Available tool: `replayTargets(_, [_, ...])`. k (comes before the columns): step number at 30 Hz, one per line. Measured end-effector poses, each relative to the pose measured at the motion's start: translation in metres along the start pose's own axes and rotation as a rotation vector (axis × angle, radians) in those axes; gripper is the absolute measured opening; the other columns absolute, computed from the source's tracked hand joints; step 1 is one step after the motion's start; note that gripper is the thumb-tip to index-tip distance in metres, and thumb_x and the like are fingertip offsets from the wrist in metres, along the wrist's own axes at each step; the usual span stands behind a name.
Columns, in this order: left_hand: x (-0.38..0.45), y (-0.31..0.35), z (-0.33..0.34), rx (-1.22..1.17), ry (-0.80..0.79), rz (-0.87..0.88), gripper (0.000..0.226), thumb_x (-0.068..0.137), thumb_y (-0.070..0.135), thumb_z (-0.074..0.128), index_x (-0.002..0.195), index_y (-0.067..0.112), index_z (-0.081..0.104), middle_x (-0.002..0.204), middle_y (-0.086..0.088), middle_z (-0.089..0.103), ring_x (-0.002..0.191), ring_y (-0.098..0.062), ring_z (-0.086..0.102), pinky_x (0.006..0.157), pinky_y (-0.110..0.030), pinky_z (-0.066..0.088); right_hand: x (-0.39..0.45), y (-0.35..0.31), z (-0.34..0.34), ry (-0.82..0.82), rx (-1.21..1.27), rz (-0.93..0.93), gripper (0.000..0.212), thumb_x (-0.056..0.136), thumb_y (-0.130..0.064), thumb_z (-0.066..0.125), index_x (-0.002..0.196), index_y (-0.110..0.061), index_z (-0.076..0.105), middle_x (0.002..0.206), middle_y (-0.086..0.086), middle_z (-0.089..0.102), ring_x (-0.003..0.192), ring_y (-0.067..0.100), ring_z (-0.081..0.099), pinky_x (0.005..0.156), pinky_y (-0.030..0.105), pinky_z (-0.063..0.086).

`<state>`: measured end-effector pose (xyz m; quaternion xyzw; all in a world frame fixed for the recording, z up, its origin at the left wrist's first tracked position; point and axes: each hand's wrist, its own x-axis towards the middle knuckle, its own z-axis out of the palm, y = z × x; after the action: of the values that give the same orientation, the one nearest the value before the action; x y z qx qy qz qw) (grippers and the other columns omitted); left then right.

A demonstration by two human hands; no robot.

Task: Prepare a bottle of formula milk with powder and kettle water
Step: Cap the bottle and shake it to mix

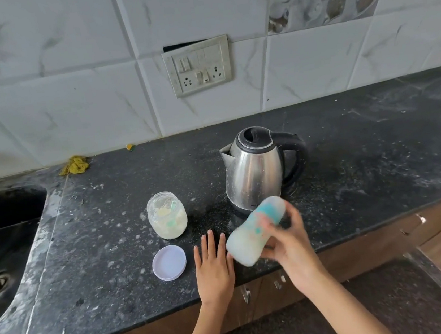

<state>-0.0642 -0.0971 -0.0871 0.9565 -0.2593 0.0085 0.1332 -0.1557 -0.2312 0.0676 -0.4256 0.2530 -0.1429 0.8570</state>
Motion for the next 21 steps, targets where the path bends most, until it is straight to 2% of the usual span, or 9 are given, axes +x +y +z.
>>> replayTargets(2, [0.000, 0.006, -0.004, -0.048, -0.005, -0.052, 0.060, 0.103, 0.044, 0.011, 0.141, 0.017, 0.049, 0.152, -0.012, 0.039, 0.141, -0.030, 0.036, 0.116, -0.044, 0.011, 0.008, -0.007, -0.005, 0.129, 0.132, -0.033, 0.064, 0.083, -0.014, 0.069, 0.137, -0.030, 0.040, 0.126, 0.013, 0.060, 0.099, 0.030, 0.069, 0.065, 0.047, 0.060])
replayTargets(3, [0.001, 0.006, -0.003, -0.043, -0.013, -0.044, 0.059, 0.103, 0.044, 0.014, 0.141, 0.016, 0.049, 0.151, -0.013, 0.039, 0.141, -0.031, 0.036, 0.116, -0.044, 0.012, 0.008, -0.004, -0.006, 0.119, 0.089, -0.028, 0.064, 0.084, -0.013, 0.069, 0.137, -0.032, 0.039, 0.125, 0.013, 0.061, 0.100, 0.031, 0.069, 0.066, 0.048, 0.060])
replayTargets(6, [0.000, -0.002, 0.002, 0.060, -0.036, 0.033, 0.062, 0.090, 0.045, 0.047, 0.143, 0.013, 0.045, 0.152, -0.017, 0.037, 0.139, -0.034, 0.039, 0.116, -0.046, 0.009, -0.015, 0.010, 0.003, -0.109, -0.146, 0.040, 0.076, 0.073, -0.011, 0.077, 0.135, -0.033, 0.041, 0.115, 0.015, 0.068, 0.100, 0.032, 0.070, 0.067, 0.046, 0.059])
replayTargets(7, [0.000, -0.002, 0.003, 0.062, -0.047, 0.030, 0.065, 0.087, 0.043, 0.051, 0.144, 0.014, 0.043, 0.153, -0.016, 0.035, 0.139, -0.034, 0.038, 0.116, -0.046, 0.007, -0.019, 0.009, 0.004, -0.132, -0.169, 0.037, 0.077, 0.071, -0.011, 0.078, 0.135, -0.033, 0.042, 0.115, 0.016, 0.067, 0.101, 0.033, 0.070, 0.066, 0.046, 0.059])
replayTargets(11, [0.001, 0.005, -0.003, -0.040, -0.011, -0.040, 0.055, 0.101, 0.042, 0.021, 0.142, 0.017, 0.048, 0.152, -0.012, 0.038, 0.141, -0.031, 0.035, 0.116, -0.043, 0.012, 0.003, -0.009, -0.004, 0.125, -0.027, -0.087, 0.065, 0.083, -0.010, 0.072, 0.135, -0.035, 0.040, 0.120, 0.010, 0.064, 0.103, 0.030, 0.069, 0.069, 0.047, 0.061])
replayTargets(12, [0.001, 0.005, -0.003, -0.036, -0.020, -0.032, 0.056, 0.101, 0.042, 0.018, 0.141, 0.017, 0.049, 0.152, -0.012, 0.038, 0.141, -0.031, 0.035, 0.115, -0.043, 0.013, 0.003, -0.007, -0.003, 0.113, -0.069, -0.098, 0.067, 0.083, -0.011, 0.072, 0.136, -0.036, 0.039, 0.120, 0.009, 0.064, 0.104, 0.029, 0.069, 0.070, 0.047, 0.061])
replayTargets(16, [0.001, -0.001, 0.002, 0.044, -0.042, 0.035, 0.058, 0.092, 0.039, 0.034, 0.143, 0.016, 0.045, 0.153, -0.014, 0.036, 0.141, -0.032, 0.035, 0.113, -0.047, 0.016, -0.016, -0.001, 0.008, -0.088, -0.213, -0.062, 0.079, 0.071, -0.009, 0.079, 0.134, -0.038, 0.041, 0.116, 0.011, 0.068, 0.100, 0.023, 0.071, 0.066, 0.043, 0.060])
replayTargets(19, [0.002, 0.004, -0.002, -0.033, 0.000, -0.030, 0.054, 0.100, 0.041, 0.022, 0.142, 0.018, 0.048, 0.153, -0.012, 0.037, 0.142, -0.030, 0.034, 0.115, -0.043, 0.014, 0.006, -0.020, -0.002, 0.106, -0.085, -0.142, 0.075, 0.079, -0.011, 0.075, 0.138, -0.035, 0.036, 0.120, 0.010, 0.065, 0.106, 0.027, 0.068, 0.064, 0.040, 0.061])
replayTargets(21, [0.001, 0.006, -0.004, -0.048, -0.002, -0.027, 0.054, 0.100, 0.040, 0.022, 0.141, 0.017, 0.049, 0.152, -0.012, 0.038, 0.142, -0.030, 0.035, 0.114, -0.042, 0.014, 0.009, -0.020, -0.003, 0.096, -0.108, -0.146, 0.074, 0.080, -0.011, 0.074, 0.138, -0.036, 0.035, 0.121, 0.010, 0.063, 0.108, 0.029, 0.067, 0.065, 0.040, 0.061])
